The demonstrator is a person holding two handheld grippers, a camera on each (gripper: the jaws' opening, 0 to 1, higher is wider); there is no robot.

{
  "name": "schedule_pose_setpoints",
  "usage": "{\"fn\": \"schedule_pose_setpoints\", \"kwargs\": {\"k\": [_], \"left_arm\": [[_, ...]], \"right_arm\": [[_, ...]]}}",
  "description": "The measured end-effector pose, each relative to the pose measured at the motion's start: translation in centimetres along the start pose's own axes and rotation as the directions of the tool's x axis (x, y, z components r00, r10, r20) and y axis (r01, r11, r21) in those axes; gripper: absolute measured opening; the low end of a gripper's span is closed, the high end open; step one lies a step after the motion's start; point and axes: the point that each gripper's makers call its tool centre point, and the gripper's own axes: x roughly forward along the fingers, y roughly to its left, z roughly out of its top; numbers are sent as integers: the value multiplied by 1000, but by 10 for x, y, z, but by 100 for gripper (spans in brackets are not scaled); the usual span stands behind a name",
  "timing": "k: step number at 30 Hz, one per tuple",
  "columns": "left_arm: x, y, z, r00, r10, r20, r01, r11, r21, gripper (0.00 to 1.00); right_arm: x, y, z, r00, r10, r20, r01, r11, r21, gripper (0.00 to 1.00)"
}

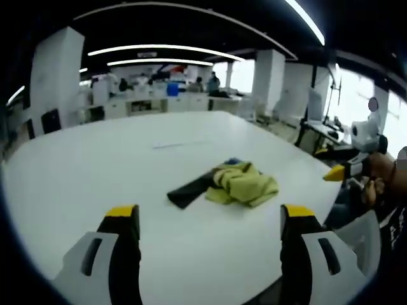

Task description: Fold the garment on the visible template until the final outline fits inside the template.

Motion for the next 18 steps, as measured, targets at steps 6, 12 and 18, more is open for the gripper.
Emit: {"fn": "schedule_pose_setpoints", "kwargs": {"k": [6,12,18], "left_arm": [[-1,0,-2,1000,-6,6,6,1000,-13,87],[-2,1,-2,1000,-6,2,6,1000,-6,89],[-4,2,-4,1000,2,2,-2,1000,-21,91]], "right_arm": [[2,0,-3,1000,1,-15,-1,1000,-17,89],[4,3,-5,1000,8,-23,-9,1000,-14,93],[3,0,-8,999,-4,-45,4,1000,-14,99]]}}
